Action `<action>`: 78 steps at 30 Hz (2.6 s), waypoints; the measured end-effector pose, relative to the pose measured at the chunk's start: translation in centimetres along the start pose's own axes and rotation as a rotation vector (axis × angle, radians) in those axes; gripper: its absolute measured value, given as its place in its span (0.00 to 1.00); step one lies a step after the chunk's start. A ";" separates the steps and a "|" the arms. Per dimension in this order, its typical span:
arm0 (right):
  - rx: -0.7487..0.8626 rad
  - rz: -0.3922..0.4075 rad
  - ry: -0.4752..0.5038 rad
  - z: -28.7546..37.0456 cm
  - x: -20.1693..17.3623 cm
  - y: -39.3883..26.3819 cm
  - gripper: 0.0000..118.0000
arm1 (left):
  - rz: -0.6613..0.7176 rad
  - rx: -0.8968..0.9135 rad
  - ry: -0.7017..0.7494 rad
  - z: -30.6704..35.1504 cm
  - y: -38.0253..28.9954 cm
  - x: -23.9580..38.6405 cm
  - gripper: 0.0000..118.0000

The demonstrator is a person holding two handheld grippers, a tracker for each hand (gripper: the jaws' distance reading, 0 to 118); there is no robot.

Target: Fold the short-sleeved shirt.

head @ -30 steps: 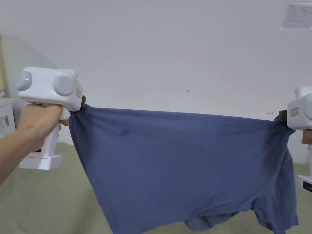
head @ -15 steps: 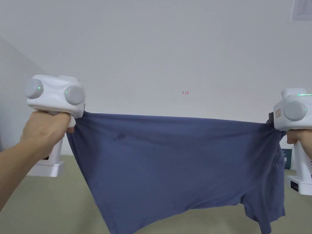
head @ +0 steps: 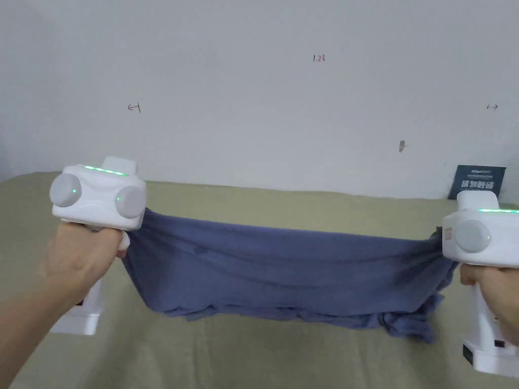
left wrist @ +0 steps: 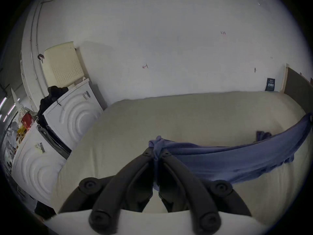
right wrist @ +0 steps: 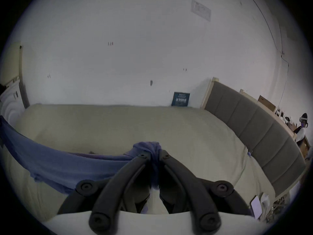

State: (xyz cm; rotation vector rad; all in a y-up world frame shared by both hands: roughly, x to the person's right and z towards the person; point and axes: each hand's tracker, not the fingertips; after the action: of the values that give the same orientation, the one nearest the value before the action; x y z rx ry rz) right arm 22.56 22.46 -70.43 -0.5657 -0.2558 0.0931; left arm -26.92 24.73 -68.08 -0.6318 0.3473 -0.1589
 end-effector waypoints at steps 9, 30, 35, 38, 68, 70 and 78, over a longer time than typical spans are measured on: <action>-0.016 0.008 0.050 9.1 5.6 -6.3 0.07 | 0.023 -0.030 -0.077 9.3 -6.8 -3.8 0.03; -0.277 0.004 0.105 23.4 11.1 -32.2 0.07 | 0.039 -0.270 -0.181 20.5 -33.3 -7.6 0.03; -0.295 0.021 0.084 23.0 10.3 -32.7 0.08 | 0.057 -0.297 -0.190 20.1 -33.9 -7.6 0.03; -0.298 0.031 0.080 23.4 10.3 -32.2 0.66 | 0.075 -0.307 -0.211 20.0 -33.7 -8.0 0.35; -0.233 0.159 0.423 30.2 -3.3 -32.1 0.01 | 0.096 -0.404 -0.304 15.0 -33.5 -10.2 0.76; -0.241 0.155 0.416 29.9 -3.1 -32.1 0.01 | 0.024 -0.423 -0.270 14.4 -33.7 -9.4 0.69; -0.233 0.159 0.394 27.6 -1.8 -29.8 0.01 | 0.092 -0.401 -0.335 16.6 -34.0 -9.3 0.06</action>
State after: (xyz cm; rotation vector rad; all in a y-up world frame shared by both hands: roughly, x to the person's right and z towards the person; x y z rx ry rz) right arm 14.05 11.39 -32.24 -0.8216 0.1647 0.1037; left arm -30.88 9.02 -32.65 -1.0203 0.0811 0.1090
